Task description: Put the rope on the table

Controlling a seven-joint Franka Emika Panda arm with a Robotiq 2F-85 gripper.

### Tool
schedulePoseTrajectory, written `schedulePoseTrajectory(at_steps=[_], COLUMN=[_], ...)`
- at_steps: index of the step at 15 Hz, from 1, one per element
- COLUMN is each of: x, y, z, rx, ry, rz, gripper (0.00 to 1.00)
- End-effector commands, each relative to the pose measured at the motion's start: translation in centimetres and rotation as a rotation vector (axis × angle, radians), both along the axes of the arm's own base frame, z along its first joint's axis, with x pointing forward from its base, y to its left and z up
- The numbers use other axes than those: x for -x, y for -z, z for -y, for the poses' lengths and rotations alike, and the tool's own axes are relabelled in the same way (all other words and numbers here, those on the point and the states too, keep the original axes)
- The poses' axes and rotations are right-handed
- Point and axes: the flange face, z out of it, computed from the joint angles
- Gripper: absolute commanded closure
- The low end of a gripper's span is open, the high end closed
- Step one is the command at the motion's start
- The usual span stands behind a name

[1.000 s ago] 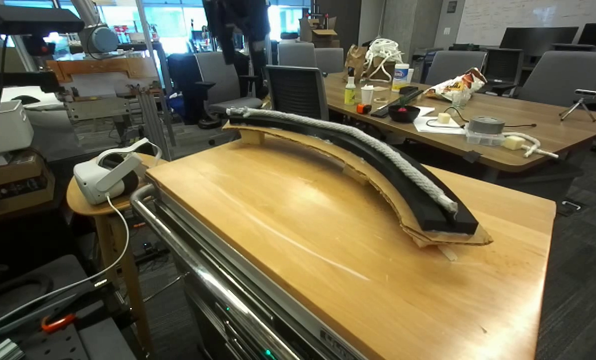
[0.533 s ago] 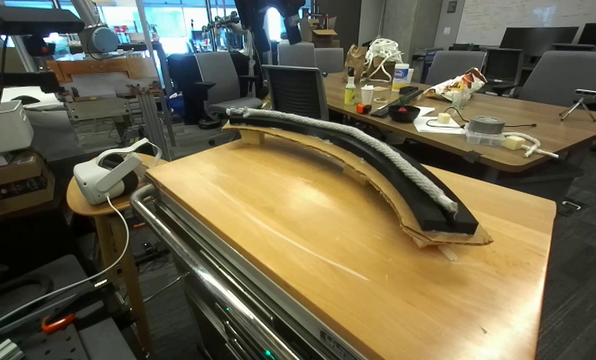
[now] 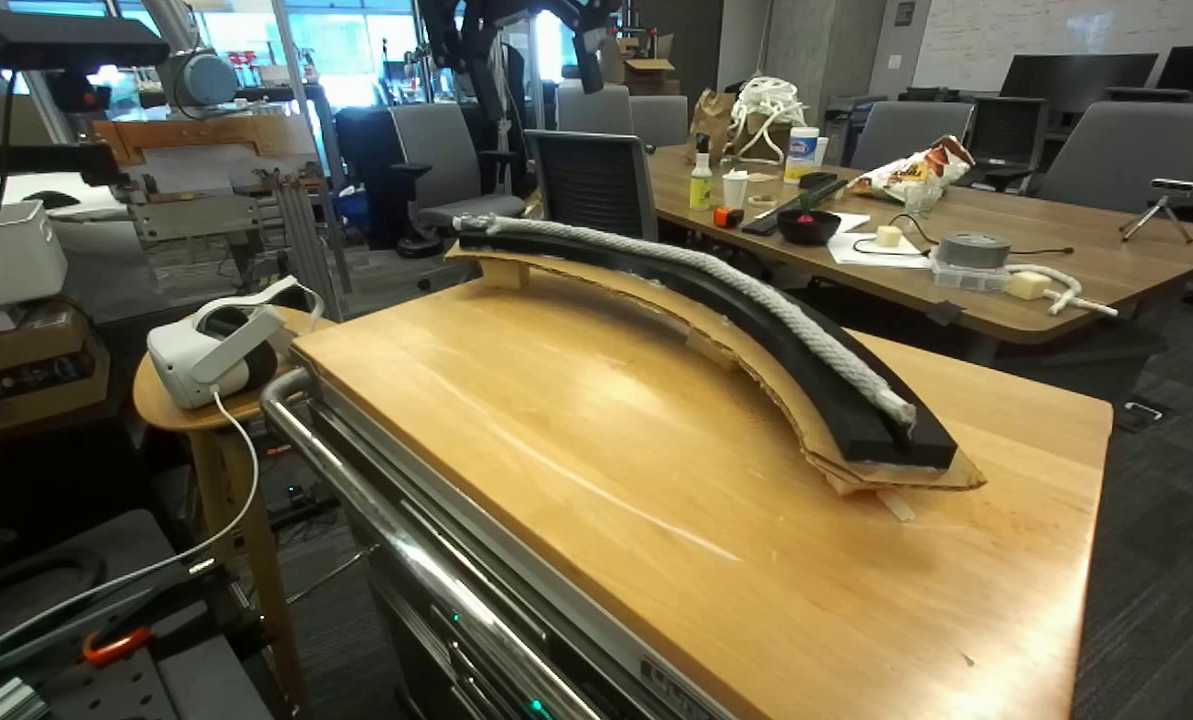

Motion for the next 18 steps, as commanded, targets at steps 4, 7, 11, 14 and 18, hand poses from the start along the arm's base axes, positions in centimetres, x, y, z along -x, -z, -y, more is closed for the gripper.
schedulePoseTrajectory(at_steps=[4,7,11,14,18], x=[0.3,-0.2,-1.7,-1.3,-1.4], y=[0.3,0.7,1.4,2.3,3.2], z=[-0.6,-0.5,4.2,11.9,20.9], rx=[-0.039,-0.021,-0.179,-0.265,-0.297], ry=[-0.048,-0.058,0.029,0.206,0.463], rz=[-0.022,-0.052,-0.146,-0.184,-0.145], gripper=[0.0,0.0,0.0,0.0,0.0])
